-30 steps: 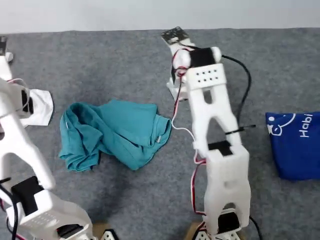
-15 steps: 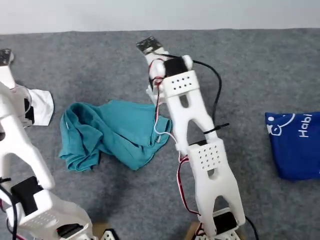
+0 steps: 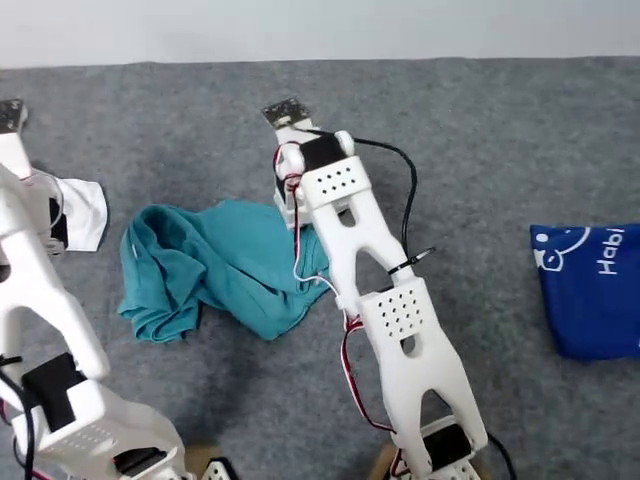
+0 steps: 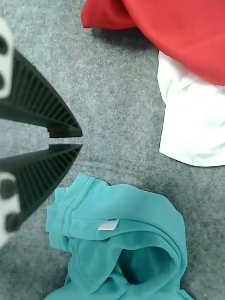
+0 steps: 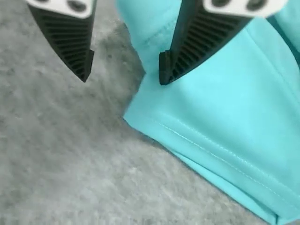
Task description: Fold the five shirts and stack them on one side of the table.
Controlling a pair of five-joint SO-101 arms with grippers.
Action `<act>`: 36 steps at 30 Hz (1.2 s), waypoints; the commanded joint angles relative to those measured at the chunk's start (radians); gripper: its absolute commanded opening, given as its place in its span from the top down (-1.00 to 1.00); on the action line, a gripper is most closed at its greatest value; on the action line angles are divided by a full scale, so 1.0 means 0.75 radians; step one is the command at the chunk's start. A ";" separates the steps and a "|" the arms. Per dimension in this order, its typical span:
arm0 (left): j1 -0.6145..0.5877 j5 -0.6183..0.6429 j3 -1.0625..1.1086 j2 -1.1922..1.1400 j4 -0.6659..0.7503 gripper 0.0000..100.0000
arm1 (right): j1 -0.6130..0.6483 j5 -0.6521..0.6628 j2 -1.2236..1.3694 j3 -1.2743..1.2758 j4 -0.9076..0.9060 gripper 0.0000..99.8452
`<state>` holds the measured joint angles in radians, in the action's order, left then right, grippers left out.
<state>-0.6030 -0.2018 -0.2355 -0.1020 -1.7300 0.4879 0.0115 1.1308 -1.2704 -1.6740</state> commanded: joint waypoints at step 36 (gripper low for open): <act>0.104 0.010 0.130 0.284 0.072 0.93 | -0.122 0.479 -0.365 -0.444 -0.159 0.98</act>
<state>-0.5754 -0.2018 -0.1327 0.0238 -1.6855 0.4281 0.3567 0.9958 -1.5512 -1.7538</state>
